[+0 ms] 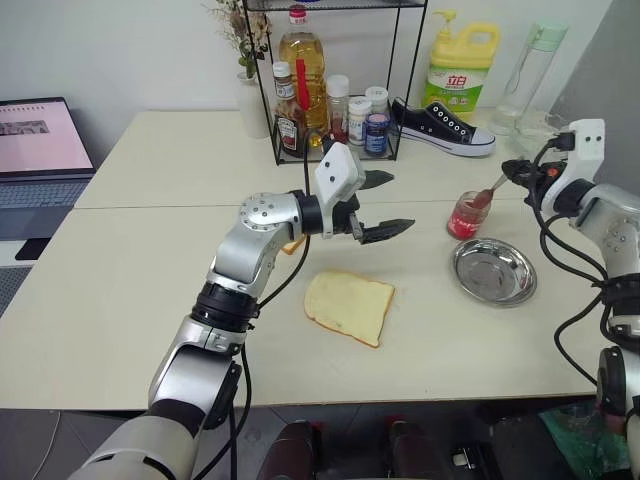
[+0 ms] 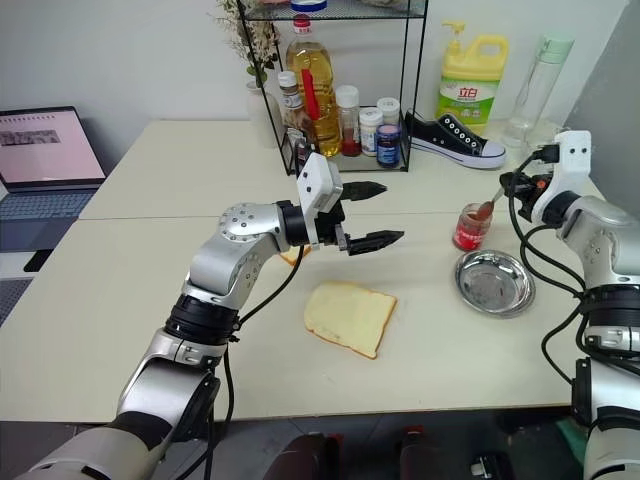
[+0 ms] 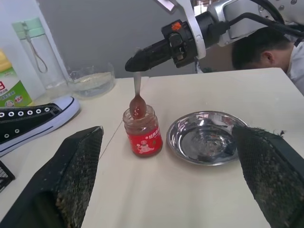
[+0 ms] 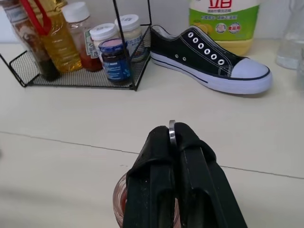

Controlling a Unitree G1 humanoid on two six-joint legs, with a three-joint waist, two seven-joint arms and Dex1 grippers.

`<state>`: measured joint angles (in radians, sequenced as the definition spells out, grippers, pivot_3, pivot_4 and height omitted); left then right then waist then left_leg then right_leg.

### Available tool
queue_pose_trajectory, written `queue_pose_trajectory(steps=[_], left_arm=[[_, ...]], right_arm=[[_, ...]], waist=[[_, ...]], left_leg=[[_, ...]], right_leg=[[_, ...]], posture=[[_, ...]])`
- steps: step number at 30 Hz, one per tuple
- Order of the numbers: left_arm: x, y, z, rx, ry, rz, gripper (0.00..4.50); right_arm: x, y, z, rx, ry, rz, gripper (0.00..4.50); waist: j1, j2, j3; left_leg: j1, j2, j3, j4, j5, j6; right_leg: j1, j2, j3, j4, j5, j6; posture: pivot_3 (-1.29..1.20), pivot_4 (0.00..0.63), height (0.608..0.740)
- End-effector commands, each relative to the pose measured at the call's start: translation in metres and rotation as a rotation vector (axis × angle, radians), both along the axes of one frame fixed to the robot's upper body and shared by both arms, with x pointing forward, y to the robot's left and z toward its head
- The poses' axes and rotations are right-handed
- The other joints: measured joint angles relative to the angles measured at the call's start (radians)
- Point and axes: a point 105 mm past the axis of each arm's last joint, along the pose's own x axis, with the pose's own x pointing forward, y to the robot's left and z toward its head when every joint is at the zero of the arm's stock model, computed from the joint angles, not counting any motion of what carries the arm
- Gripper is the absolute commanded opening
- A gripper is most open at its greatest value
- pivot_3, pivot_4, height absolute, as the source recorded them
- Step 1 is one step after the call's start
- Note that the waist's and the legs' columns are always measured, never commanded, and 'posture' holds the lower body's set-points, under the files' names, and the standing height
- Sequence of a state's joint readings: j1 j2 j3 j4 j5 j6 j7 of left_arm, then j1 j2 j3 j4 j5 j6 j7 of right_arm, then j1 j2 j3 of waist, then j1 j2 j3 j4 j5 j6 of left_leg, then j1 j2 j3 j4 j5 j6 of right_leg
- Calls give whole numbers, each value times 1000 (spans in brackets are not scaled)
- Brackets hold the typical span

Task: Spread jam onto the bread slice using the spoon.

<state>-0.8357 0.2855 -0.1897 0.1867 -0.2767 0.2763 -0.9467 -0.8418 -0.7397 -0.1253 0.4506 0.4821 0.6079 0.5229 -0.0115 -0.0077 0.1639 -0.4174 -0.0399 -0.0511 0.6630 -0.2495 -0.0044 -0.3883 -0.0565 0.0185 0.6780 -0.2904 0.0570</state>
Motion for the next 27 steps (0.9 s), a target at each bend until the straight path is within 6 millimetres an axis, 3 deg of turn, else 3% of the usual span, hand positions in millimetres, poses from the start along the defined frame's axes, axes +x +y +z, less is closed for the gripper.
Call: queue_pose_trajectory(steps=[1, 13, 19, 27], left_arm=[[-5, 2, 13, -15, -56, -1, 4500], [-11, 4, 17, -38, -45, -3, 4500], [-14, 5, 16, -34, -48, 6, 4500], [-14, 5, 18, -31, -53, 9, 4500]], right_arm=[[2, 5, 14, -68, -48, 34, 51], [11, 19, -6, -217, 10, 101, 51], [17, 26, -6, -128, 26, 102, 51], [19, 20, 8, 66, 52, 40, 51]], waist=[[0, 0, 0], [-8, 0, 0], [-12, 0, 0], [-13, 0, 0]], left_leg=[[0, 0, 0, 0, 0, 0], [0, 0, 0, 0, 0, 0], [0, 0, 0, 0, 0, 0], [0, 0, -1, 0, 0, -1]], right_leg=[[0, 0, 0, 0, 0, 0], [0, 0, 0, 0, 0, 0], [0, 0, 0, 0, 0, 0], [0, 0, 0, 0, 0, 0]], posture=[[0, 150, 740], [0, 150, 740], [0, 150, 740], [0, 150, 740]])
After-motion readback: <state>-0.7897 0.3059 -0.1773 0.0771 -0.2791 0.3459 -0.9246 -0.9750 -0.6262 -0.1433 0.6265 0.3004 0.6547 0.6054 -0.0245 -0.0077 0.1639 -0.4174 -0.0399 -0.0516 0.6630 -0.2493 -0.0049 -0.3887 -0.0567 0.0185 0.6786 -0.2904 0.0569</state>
